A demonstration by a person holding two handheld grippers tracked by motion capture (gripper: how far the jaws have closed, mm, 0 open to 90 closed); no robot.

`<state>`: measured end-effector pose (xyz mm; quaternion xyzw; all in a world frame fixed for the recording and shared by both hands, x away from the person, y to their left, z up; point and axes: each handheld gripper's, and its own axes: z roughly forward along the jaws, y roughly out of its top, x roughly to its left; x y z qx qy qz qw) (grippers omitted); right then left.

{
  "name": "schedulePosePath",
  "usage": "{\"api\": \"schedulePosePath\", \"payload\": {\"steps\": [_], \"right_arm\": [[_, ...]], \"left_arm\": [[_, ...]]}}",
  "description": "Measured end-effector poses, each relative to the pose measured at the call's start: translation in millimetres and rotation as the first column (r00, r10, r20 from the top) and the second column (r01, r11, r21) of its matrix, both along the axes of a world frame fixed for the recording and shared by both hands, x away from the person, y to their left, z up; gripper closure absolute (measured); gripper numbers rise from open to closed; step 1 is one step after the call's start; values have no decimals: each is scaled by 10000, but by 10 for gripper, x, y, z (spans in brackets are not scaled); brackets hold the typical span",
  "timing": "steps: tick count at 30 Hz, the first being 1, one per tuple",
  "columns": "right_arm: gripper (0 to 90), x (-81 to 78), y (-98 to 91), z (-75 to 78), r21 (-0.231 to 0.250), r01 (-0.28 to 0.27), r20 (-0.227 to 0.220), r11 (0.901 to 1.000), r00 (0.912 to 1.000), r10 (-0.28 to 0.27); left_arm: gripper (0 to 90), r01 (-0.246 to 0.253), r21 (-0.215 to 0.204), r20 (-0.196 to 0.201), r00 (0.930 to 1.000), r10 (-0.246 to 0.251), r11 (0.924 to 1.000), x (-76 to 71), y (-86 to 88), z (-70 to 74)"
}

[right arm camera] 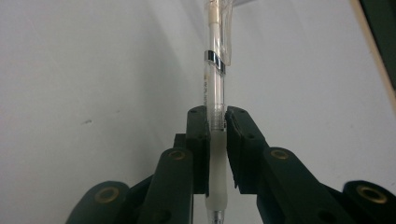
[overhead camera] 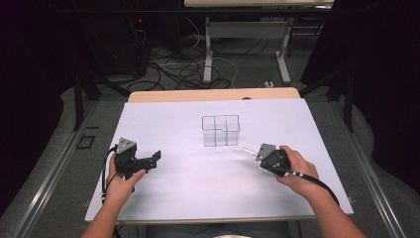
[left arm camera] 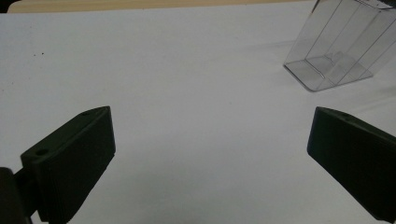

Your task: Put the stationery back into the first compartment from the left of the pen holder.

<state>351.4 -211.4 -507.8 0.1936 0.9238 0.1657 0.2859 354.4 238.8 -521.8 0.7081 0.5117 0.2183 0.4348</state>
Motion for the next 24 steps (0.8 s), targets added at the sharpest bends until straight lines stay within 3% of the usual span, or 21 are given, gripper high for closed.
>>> {"api": "schedulePosePath", "payload": {"steps": [7,14,18,20,21,24], "right_arm": [[793,-82,79,84,755,-410,1326,9963,9907,307],[793,-158,108,143,1248,-1019,2621,9869,9628,663],[793,-199,135,138,1438,-1587,3381,9768,9355,1023],[793,-220,155,133,1438,-1866,3786,9719,9177,1202],[793,-220,158,136,1207,-2129,4094,9696,9005,1468],[793,-263,211,110,794,-2524,4684,9644,8634,1874]], "left_arm": [[11,20,12,2,10000,-20,10000,3,3,-5],[11,60,5,-38,10000,-60,10000,5,-2,-9],[11,73,9,-59,10000,-73,10000,7,-8,-11],[11,62,18,-60,10000,-62,10000,7,-9,-11],[11,61,24,-62,10000,-61,10000,7,-9,-11],[11,33,0,-52,10000,-33,10000,8,-12,-13]]}}
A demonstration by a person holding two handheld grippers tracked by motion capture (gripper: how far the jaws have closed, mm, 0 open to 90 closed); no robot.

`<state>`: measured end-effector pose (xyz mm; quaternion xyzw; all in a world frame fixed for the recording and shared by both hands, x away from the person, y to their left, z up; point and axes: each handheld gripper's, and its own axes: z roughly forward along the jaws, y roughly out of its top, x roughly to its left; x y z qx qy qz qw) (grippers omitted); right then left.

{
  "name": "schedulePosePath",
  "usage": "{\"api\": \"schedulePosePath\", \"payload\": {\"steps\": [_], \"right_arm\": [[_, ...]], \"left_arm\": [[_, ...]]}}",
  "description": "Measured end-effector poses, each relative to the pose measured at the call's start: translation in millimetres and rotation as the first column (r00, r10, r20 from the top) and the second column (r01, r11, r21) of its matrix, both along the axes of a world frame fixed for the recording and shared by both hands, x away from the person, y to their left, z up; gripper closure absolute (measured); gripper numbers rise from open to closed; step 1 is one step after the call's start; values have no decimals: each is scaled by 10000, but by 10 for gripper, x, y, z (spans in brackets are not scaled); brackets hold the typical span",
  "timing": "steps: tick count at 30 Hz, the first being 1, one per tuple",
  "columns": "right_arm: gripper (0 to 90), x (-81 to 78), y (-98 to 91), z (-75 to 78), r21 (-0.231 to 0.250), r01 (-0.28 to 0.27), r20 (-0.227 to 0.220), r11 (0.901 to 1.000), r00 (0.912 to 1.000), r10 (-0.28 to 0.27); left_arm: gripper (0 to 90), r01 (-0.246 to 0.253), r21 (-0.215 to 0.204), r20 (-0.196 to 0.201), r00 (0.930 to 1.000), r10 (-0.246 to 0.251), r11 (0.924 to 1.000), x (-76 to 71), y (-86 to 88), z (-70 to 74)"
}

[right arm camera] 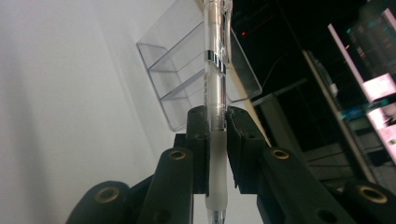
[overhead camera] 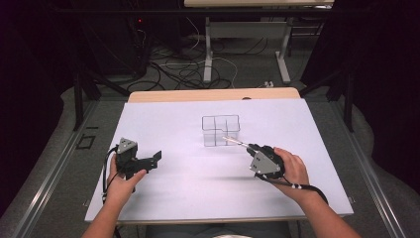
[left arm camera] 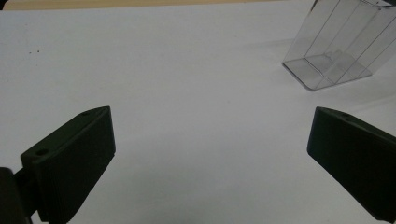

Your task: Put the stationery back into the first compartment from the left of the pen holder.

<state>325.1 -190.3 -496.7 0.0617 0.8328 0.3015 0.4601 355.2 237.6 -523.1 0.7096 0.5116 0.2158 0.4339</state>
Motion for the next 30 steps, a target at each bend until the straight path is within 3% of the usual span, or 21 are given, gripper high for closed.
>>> {"api": "schedulePosePath", "payload": {"steps": [1,2,5,6,9,11,12,13,15,16,17,18,20,21,22,23,26,27,28,30], "right_arm": [[793,-18,20,-15,-87,-108,270,9999,9996,111],[793,-38,33,-12,-538,-191,618,9984,9978,224],[793,-59,85,-49,-1286,-554,1650,9902,9833,765],[793,-77,104,-63,-1517,-448,1944,9874,9781,743],[792,-115,153,-106,-2278,-562,2604,9721,9585,1164],[792,-149,189,-123,-2916,-537,2987,9550,9434,1442],[793,-152,210,-129,-3310,-720,3184,9409,9301,1832],[793,-174,229,-151,-3471,-688,3377,9353,9212,1931],[793,-203,272,-162,-4113,-766,3415,9083,9109,2314],[792,-210,290,-175,-4352,-874,3512,8961,9000,2583],[792,-218,305,-199,-4459,-904,3774,8905,8831,2787],[792,-230,320,-200,-4793,-945,3671,8726,8815,2971],[793,-242,341,-215,-5124,-1115,3720,8515,8649,3371],[792,-248,350,-228,-5209,-1114,3807,8463,8571,3471],[792,-254,352,-241,-5203,-1140,3803,8464,8564,3492],[792,-258,359,-241,-5383,-1159,3882,8347,8451,3676],[792,-270,372,-248,-5458,-1342,3860,8271,8359,3903],[792,-270,379,-249,-5506,-1358,3947,8236,8271,4002],[792,-272,383,-247,-5565,-1424,3928,8186,8231,4102],[793,-273,388,-254,-5546,-1490,3896,8187,8229,4137]], "left_arm": [[11,1,-1,-2,10000,-1,10000,0,1,0],[11,-9,-13,2,10000,9,10000,0,1,0],[11,-8,-21,22,10000,8,10000,-1,0,2],[11,-18,-31,39,10000,18,10000,-2,-1,2],[11,10,-53,36,10000,-10,10000,-4,-3,5],[11,23,-26,25,10000,-23,10000,-6,-7,11],[11,41,-47,-23,10000,-41,10000,-8,-9,14],[12,86,-47,-33,10000,-86,10000,-8,-11,15],[11,167,-25,9,9999,-167,9999,-8,-21,16],[11,186,-21,9,9998,-186,9998,-11,-33,15],[11,290,102,-11,9996,-290,9995,-12,-35,20],[11,348,111,-53,9994,-347,9993,-14,-45,23],[8,527,79,-65,9986,-527,9986,-18,-66,27],[4,660,47,-102,9978,-660,9978,-25,-77,30],[4,793,70,-62,9968,-792,9968,-25,-88,34],[3,943,93,-131,9955,-942,9955,-32,-104,42],[3,1337,296,-23,9910,-1337,9906,-47,-158,71],[4,1487,341,4,9889,-1488,9883,-53,-178,84],[4,1587,382,-18,9873,-1587,9866,-62,-203,99],[13,1824,504,10,9832,-1826,9819,-71,-249,135]]}}
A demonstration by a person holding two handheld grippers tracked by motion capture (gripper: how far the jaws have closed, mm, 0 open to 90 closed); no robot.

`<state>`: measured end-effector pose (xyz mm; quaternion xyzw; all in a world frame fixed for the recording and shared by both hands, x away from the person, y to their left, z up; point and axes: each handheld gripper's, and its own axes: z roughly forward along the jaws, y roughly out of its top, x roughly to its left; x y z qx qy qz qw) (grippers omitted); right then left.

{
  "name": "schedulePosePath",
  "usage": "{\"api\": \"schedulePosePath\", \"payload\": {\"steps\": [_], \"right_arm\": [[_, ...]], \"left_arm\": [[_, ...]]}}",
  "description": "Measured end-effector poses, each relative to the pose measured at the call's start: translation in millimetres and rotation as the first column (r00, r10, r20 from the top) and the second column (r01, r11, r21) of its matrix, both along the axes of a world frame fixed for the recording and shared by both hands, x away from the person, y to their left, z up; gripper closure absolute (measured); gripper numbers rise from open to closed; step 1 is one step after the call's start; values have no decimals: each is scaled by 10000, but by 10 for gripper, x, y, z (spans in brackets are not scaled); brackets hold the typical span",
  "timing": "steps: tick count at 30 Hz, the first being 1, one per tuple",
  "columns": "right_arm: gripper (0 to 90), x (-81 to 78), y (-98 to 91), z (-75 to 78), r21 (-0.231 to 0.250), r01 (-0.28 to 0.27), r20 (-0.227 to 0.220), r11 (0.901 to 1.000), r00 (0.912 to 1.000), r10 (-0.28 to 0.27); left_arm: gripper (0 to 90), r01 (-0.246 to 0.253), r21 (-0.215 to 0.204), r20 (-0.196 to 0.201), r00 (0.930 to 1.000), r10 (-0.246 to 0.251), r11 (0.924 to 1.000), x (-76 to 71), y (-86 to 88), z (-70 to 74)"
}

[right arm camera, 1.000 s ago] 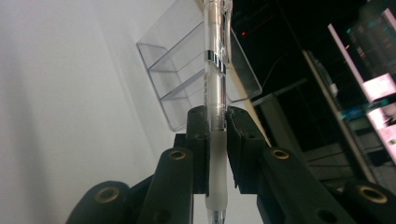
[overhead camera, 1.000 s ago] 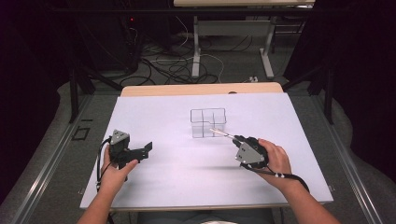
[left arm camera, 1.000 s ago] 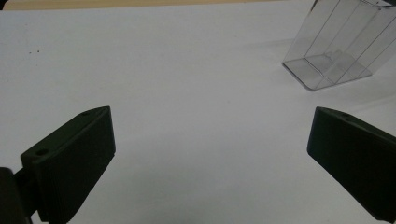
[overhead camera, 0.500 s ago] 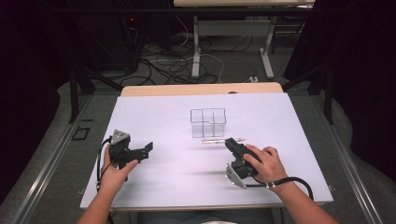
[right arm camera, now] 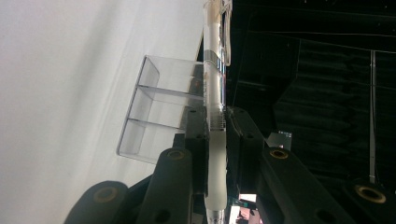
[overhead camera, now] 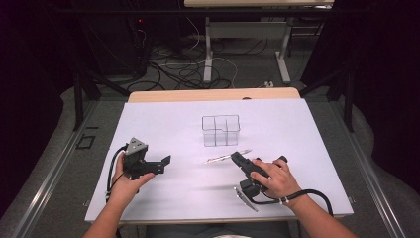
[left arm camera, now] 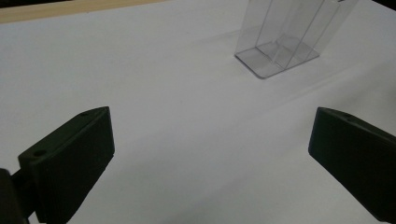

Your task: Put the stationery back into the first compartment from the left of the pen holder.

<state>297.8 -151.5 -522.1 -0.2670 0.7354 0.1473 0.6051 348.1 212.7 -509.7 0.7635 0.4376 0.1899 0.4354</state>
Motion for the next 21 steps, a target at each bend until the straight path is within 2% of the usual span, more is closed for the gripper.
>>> {"api": "schedulePosePath", "payload": {"steps": [4,8,12,17,20,21], "right_arm": [[792,-2,0,-25,-31,71,-147,10000,9999,-72],[793,7,10,-32,-166,51,-220,9998,9997,-55],[792,14,7,-33,-112,89,-337,9999,9994,-93],[792,17,5,-42,-60,105,-482,9999,9988,-108],[792,15,7,-42,-72,145,-623,9999,9979,-149],[792,15,9,-42,-71,125,-644,9999,9978,-129]], "left_arm": [[63,498,89,263,9984,-500,9987,-18,-111,77],[159,1235,285,131,9922,-1239,9919,-32,-228,166],[181,1600,607,314,9863,-1621,9852,-37,-360,230],[225,2083,952,448,9760,-2132,9734,-56,-528,308],[246,2455,1037,450,9669,-2512,9638,-65,-623,353],[249,2614,1161,494,9620,-2685,9582,-63,-651,367]]}}
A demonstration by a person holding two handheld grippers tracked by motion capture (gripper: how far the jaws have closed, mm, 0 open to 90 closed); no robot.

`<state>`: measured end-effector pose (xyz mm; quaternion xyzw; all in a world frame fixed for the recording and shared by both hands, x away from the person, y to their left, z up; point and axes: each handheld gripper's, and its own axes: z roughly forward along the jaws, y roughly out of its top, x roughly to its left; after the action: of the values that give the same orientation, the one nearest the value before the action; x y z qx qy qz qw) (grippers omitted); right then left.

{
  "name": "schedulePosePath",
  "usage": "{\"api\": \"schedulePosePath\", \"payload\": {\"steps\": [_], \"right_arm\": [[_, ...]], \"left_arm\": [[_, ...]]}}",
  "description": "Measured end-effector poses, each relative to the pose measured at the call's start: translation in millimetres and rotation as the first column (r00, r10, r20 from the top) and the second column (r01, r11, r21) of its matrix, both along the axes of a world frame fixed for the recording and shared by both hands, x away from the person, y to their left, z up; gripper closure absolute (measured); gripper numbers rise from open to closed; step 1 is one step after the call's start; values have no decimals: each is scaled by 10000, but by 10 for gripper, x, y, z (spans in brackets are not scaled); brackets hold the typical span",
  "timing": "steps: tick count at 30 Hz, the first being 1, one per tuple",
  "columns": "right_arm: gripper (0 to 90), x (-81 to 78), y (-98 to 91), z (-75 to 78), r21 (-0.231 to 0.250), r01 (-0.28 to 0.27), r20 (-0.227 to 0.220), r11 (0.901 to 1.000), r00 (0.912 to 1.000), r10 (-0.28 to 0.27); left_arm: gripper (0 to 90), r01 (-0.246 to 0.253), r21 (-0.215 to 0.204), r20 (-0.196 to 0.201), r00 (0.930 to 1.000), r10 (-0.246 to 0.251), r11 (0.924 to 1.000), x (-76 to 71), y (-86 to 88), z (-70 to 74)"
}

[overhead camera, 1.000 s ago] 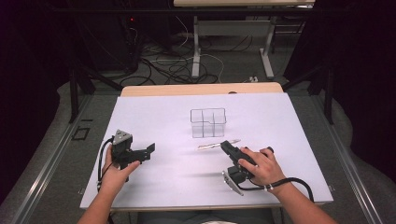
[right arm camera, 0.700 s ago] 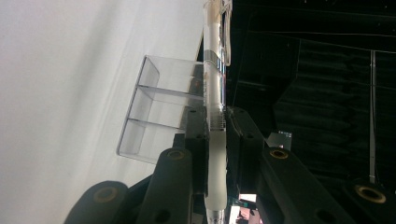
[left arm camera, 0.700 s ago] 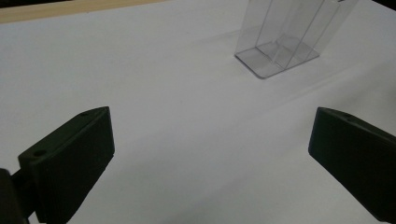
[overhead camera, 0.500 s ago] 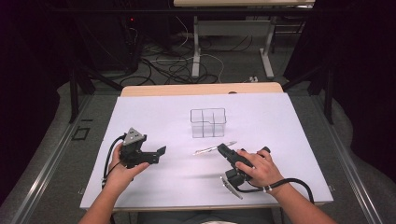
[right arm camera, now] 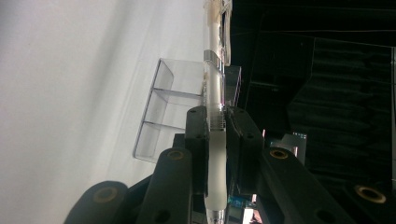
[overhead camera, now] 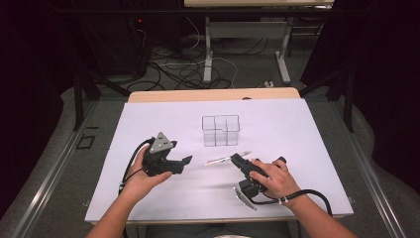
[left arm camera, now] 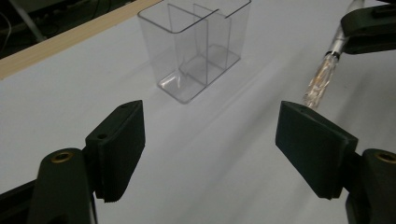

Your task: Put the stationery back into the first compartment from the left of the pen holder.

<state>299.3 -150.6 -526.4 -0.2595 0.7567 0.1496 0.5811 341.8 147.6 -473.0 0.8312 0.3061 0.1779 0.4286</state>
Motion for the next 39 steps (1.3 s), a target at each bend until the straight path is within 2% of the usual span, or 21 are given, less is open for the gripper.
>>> {"api": "schedulePosePath", "payload": {"steps": [7,8,9,11,12,15,19,20,22,27,28,29,30,31,34,36,39], "right_arm": [[792,-3,6,-11,-9,-10,-74,10000,10000,10],[792,-4,7,-8,-73,-12,-88,10000,10000,12],[792,-5,7,-12,-59,-3,-97,10000,10000,3],[792,-9,11,-18,-153,-32,-92,9999,10000,30],[792,-10,14,-20,-172,-48,-88,9998,10000,46],[792,-10,22,-35,-178,-73,-89,9998,9999,71],[792,-14,24,-48,-282,-27,-102,9996,9999,24],[792,-18,25,-55,-219,12,-141,9998,9999,-15],[792,-21,27,-56,-312,8,-132,9995,9999,-12],[792,-26,52,-75,-563,-135,-60,9983,9999,131],[792,-27,60,-81,-595,-187,-37,9981,9998,185],[792,-31,67,-92,-670,-242,-46,9975,9997,239],[792,-34,75,-106,-817,-328,-16,9961,9995,328],[792,-42,80,-133,-913,-235,-69,9955,9997,230],[793,-44,105,-153,-1014,-393,-66,9941,9992,389],[792,-51,125,-161,-997,-408,-97,9942,9992,400],[792,-61,162,-173,-1147,-543,-111,9919,9985,534]], "left_arm": [[288,812,334,90,9966,-815,9961,-5,-210,69],[310,979,402,28,9952,-980,9944,-6,-236,77],[312,1119,638,154,9935,-1131,9917,-4,-258,87],[315,1389,863,-74,9903,-1388,9865,-15,-325,100],[317,1440,928,-19,9895,-1445,9852,-17,-352,102],[333,1925,1516,-113,9811,-1931,9695,-13,-443,145],[384,2249,2066,-365,9743,-2222,9522,4,-568,183],[397,2253,2042,-478,9743,-2202,9526,3,-602,178],[419,2365,2194,-596,9716,-2290,9465,11,-652,165],[460,2810,2469,-1034,9592,-2631,9274,23,-739,92],[473,2820,2485,-1138,9586,-2612,9267,24,-756,70],[492,2962,2622,-1277,9540,-2712,9184,31,-764,58],[497,3037,2648,-1391,9512,-2754,9152,31,-783,29],[508,3094,2691,-1428,9494,-2799,9121,33,-794,13],[539,3199,2864,-1579,9455,-2849,9031,32,-837,-49],[553,3277,2846,-1740,9418,-2876,9009,30,-859,-84],[581,3290,2874,-1822,9408,-2859,8995,28,-880,-131]]}}
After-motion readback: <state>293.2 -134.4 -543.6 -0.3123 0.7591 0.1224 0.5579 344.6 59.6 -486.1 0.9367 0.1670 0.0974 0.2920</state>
